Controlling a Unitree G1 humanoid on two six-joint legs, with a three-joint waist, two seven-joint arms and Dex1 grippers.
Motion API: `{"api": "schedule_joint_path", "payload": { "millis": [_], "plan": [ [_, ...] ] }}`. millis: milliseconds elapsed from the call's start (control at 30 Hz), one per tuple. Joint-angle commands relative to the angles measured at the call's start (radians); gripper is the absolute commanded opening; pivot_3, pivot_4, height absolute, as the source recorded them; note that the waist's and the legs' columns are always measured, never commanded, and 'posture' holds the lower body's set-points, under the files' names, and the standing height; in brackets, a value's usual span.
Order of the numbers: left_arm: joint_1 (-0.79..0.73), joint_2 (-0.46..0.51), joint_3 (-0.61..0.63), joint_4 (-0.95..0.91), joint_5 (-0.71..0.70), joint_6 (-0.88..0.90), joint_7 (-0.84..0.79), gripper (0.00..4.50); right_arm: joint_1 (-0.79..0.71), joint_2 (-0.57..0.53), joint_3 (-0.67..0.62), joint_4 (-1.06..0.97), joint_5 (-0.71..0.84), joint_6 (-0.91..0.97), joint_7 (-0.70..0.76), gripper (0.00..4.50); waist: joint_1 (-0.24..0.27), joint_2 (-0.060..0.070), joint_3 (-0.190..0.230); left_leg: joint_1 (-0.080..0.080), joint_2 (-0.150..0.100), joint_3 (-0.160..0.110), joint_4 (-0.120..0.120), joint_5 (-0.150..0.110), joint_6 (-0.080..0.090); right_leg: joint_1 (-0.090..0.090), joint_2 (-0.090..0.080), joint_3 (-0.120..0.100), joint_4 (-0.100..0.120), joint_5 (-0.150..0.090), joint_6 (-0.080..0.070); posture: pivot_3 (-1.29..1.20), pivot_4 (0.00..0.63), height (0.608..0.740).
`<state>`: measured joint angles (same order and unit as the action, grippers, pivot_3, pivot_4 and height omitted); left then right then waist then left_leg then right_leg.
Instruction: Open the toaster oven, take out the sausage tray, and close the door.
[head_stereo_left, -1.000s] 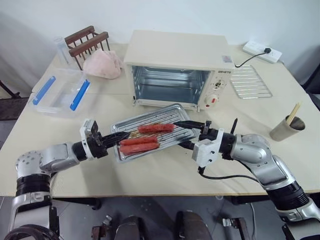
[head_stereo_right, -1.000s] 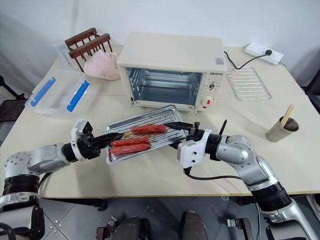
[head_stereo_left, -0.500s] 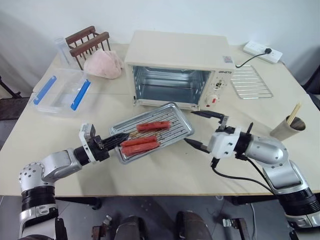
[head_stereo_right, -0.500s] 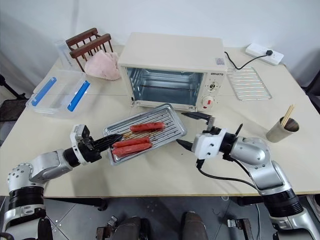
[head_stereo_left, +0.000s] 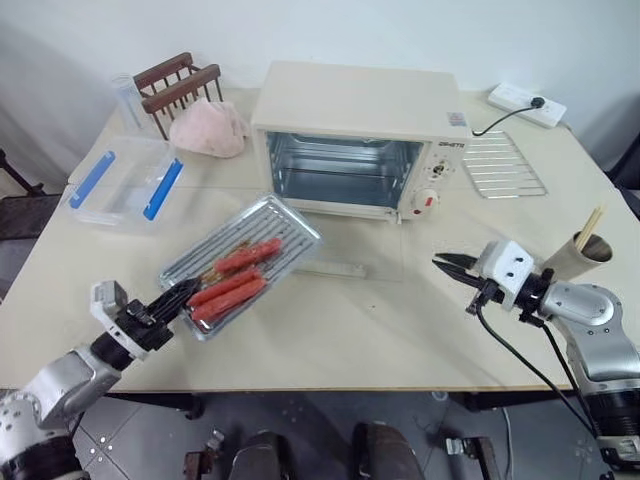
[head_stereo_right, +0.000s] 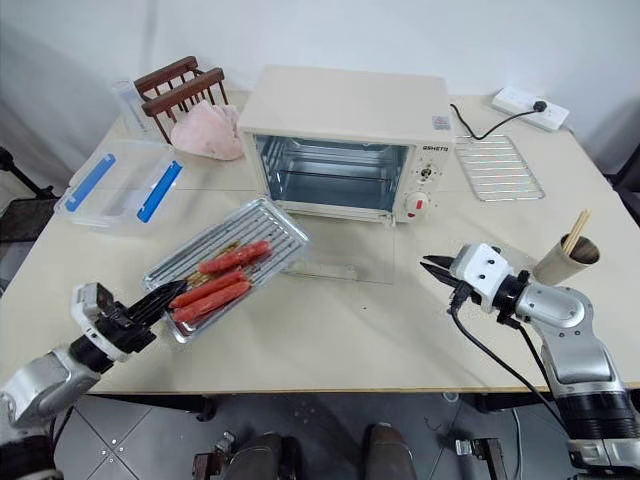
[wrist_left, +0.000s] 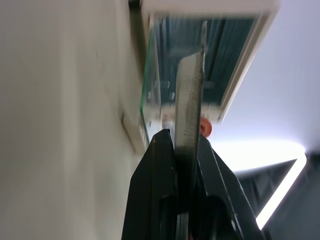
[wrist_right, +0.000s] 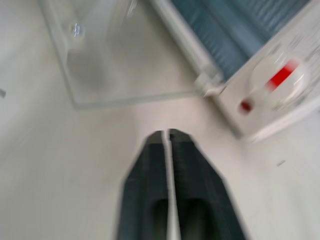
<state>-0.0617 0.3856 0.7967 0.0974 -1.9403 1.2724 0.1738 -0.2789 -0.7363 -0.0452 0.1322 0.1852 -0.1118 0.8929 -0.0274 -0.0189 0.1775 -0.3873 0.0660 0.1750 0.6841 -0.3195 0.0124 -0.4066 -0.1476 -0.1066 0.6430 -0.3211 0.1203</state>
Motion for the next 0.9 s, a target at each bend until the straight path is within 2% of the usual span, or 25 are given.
{"api": "schedule_joint_path", "payload": {
  "millis": [33,233,367,600,800,900],
  "plan": [
    [0.058,-0.101,0.103,-0.151,-0.032,-0.097,0.039,0.00,-0.033,0.022,0.011,0.026,0.004,0.007,0.015,0.02,0.000,0.000,0.000,0.000,0.000,0.000,0.000,0.000,0.000,0.000,0.000,0.000,0.000,0.000,0.000,0.00,0.150,0.740],
    [0.087,-0.330,0.248,-0.346,-0.032,-0.333,0.098,0.00,-0.073,0.080,0.049,0.101,-0.011,0.106,-0.007,0.02,0.000,0.000,0.000,0.000,0.000,0.000,0.000,0.000,0.000,0.001,0.000,0.000,-0.006,0.000,0.000,0.00,0.150,0.740],
    [0.065,-0.408,0.285,-0.420,-0.032,-0.511,0.202,0.00,-0.119,0.139,0.062,0.186,-0.026,0.098,-0.032,0.02,0.000,0.000,0.000,0.000,0.000,0.000,0.000,0.000,0.000,0.002,0.001,0.000,-0.007,0.000,0.000,0.00,0.150,0.740],
    [0.089,-0.395,0.244,-0.409,-0.032,-0.512,0.215,0.00,-0.166,0.215,0.059,0.240,0.013,-0.013,0.031,0.02,0.002,-0.001,-0.001,0.002,0.000,-0.002,0.001,0.000,0.001,0.008,0.001,-0.004,-0.012,0.000,0.000,0.00,0.150,0.740],
    [0.116,-0.351,0.233,-0.356,-0.032,-0.432,0.157,0.00,-0.149,0.244,0.002,0.176,0.130,-0.076,0.111,0.02,0.001,-0.001,-0.001,0.002,0.000,-0.003,0.000,0.000,0.002,0.009,0.001,-0.004,-0.014,0.000,0.000,0.00,0.150,0.740],
    [0.117,-0.335,0.241,-0.327,-0.032,-0.416,0.155,0.00,-0.150,0.252,-0.036,0.125,0.180,-0.069,0.098,0.02,0.001,-0.001,-0.001,0.002,0.000,-0.003,0.000,0.000,0.002,0.009,0.001,-0.004,-0.014,0.000,0.000,0.00,0.150,0.740]
  ]
}}
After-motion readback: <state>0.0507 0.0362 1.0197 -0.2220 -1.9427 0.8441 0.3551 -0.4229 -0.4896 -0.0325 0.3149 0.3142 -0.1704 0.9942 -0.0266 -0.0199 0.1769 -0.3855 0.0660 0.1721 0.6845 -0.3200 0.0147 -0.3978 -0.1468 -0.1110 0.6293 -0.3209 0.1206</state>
